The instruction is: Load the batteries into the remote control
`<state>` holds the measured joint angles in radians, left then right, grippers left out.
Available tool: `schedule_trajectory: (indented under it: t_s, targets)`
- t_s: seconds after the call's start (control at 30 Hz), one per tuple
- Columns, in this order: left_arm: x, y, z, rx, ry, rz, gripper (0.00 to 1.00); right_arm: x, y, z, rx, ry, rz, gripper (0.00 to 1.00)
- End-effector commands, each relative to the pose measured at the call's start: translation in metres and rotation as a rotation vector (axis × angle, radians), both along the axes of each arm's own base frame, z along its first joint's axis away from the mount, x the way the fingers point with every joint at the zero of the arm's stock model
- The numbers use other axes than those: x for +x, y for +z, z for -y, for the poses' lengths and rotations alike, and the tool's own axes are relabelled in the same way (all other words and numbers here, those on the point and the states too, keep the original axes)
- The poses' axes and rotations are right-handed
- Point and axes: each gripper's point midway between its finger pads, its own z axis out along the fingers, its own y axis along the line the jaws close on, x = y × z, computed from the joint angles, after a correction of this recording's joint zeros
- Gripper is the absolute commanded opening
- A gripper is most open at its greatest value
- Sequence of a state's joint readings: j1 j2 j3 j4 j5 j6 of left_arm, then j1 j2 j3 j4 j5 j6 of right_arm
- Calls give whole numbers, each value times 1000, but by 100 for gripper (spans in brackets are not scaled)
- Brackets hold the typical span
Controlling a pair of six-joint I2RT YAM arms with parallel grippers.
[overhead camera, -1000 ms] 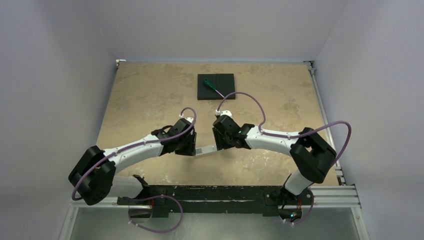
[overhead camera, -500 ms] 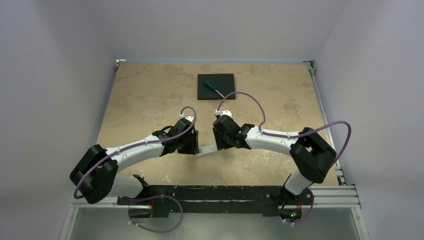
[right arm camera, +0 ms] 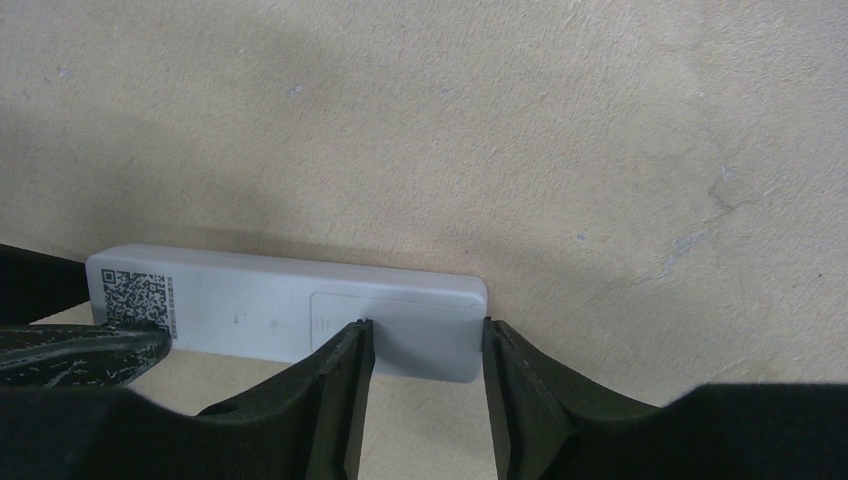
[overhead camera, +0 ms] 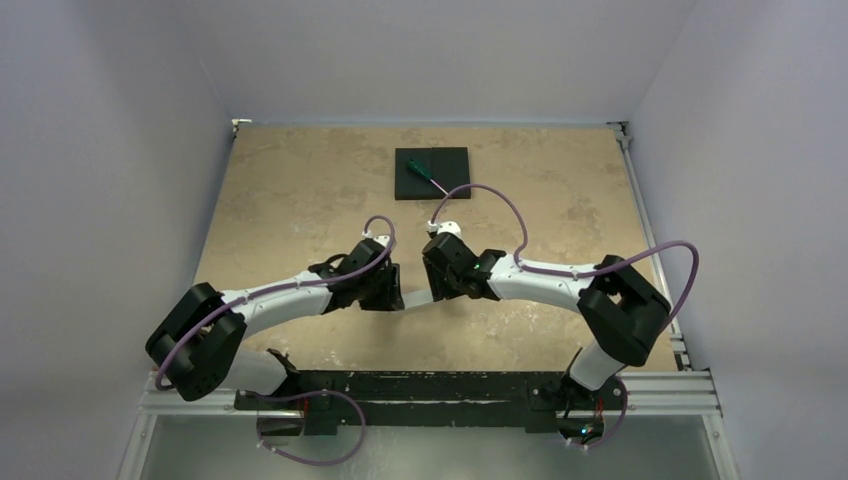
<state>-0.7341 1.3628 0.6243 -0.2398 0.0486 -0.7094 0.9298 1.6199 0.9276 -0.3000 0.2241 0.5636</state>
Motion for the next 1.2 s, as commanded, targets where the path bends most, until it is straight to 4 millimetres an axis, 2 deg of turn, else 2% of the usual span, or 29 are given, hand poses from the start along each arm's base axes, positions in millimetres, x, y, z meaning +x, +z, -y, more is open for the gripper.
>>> schedule_trajectory:
  t_s: [0.0, 0.17, 0.43, 0.77, 0.97, 1.17]
  targets:
    - [-2, -8, 1, -6, -1, -21, 40, -26, -17, -33, 52, 96, -78, 49]
    - [-3, -8, 1, -2, -5, -22, 39, -25, -17, -28, 32, 87, -71, 49]
    - [-2, -7, -1, 6, -5, -19, 39, -19, -4, -18, 8, 57, -31, 56]
    - [0, -1, -2, 21, -7, -8, 39, -9, 22, -3, -12, 29, 44, 70]
    - [6, 11, -6, 42, 1, 28, 39, -9, 42, -4, 3, 80, 81, 75]
    - [12, 36, -13, 53, 21, 85, 39, -11, 54, -5, -10, 194, 113, 80]
